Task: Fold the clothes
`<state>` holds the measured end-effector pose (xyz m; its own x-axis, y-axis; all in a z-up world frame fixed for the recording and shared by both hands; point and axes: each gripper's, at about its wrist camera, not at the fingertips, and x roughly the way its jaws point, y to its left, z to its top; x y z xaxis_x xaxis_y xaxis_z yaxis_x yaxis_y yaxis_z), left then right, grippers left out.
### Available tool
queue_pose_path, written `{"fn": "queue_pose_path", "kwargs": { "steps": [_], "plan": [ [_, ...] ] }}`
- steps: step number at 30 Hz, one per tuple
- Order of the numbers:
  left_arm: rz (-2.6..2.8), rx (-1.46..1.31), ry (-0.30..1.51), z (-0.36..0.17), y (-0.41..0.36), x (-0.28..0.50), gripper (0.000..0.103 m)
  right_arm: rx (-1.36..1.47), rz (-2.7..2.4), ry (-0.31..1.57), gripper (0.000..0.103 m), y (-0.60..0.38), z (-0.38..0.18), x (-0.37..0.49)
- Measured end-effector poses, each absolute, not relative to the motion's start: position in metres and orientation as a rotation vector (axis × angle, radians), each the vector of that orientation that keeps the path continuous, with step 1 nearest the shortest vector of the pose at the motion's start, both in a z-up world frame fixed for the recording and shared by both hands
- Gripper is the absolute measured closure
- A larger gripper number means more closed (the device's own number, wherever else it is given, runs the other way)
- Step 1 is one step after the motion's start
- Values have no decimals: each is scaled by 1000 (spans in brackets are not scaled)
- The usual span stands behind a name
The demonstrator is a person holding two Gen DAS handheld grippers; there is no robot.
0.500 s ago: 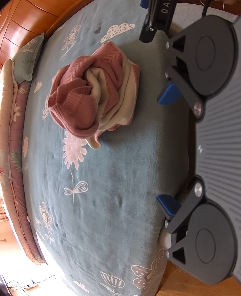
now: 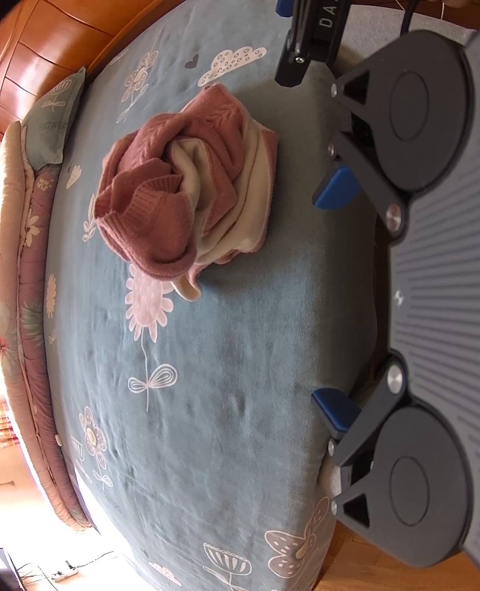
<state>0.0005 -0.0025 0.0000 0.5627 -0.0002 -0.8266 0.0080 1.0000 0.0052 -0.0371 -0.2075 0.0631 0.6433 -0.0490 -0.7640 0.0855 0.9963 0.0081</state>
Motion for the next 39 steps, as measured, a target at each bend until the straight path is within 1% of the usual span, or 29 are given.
{"fn": "queue_pose_path", "kwargs": {
  "steps": [39],
  "plan": [
    [-9, 14, 970, -1, -4, 1, 1, 60, -70, 865, 0, -207, 64, -39]
  ]
}}
